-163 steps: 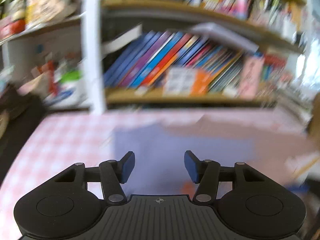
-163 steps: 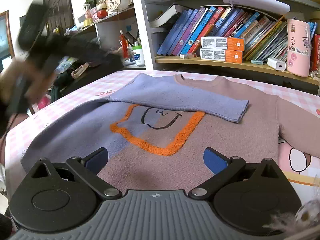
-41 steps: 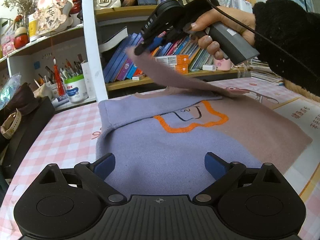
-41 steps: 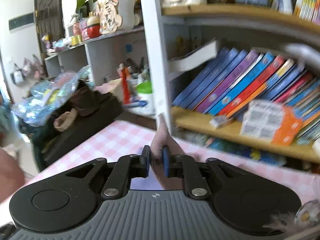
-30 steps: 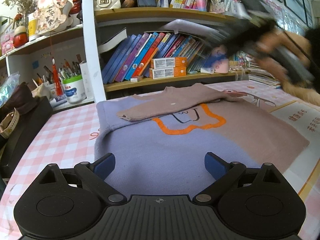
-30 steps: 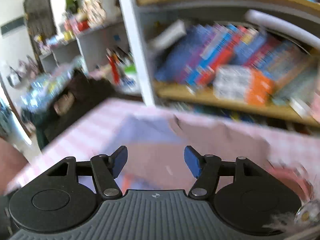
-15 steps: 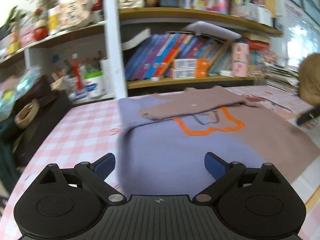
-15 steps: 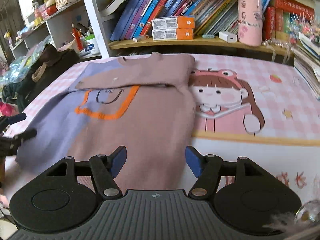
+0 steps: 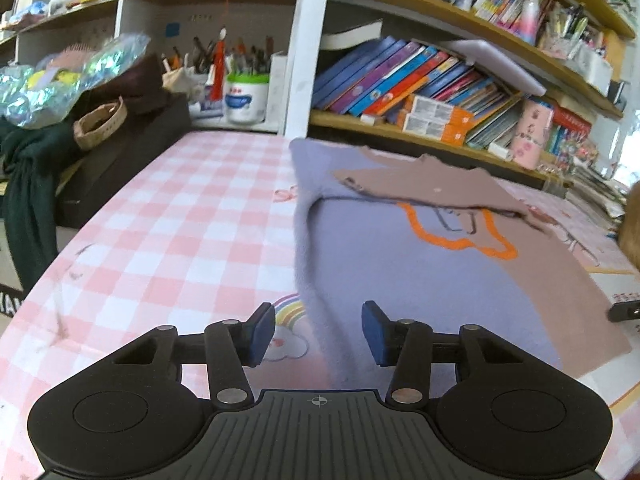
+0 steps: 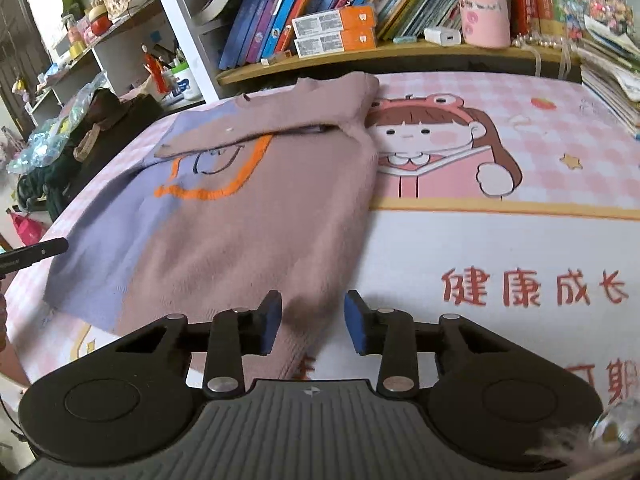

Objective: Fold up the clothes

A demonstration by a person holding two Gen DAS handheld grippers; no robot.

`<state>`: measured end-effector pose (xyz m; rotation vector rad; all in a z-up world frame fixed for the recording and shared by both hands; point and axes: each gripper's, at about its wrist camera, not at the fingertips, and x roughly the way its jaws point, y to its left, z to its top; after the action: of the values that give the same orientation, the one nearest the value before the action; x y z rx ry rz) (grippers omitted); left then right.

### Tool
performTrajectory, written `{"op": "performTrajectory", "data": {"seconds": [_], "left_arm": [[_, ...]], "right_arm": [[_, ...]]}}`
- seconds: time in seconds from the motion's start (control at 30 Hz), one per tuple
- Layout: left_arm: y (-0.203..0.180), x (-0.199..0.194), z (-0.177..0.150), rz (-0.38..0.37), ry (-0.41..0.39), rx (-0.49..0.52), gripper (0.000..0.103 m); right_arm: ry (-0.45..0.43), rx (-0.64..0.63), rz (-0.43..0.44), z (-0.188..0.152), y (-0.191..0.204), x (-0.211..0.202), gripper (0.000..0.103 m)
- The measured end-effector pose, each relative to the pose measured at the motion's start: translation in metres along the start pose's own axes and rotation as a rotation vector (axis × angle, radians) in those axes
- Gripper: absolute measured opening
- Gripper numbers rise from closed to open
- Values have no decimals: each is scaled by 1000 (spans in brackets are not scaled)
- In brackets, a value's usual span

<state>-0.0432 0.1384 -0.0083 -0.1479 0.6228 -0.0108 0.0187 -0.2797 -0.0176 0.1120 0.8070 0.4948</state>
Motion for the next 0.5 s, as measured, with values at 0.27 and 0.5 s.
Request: {"op": "performTrajectory", "data": {"seconds": [0.27,0.5], "left_arm": [[4,6,-1,-12,35,-42,27],[5,2,25,-185,-2,-133,5]], "right_arm": [[-9,14,48,-1,-2,3,29],[-61,90,168,11,-7,0,12]]}}
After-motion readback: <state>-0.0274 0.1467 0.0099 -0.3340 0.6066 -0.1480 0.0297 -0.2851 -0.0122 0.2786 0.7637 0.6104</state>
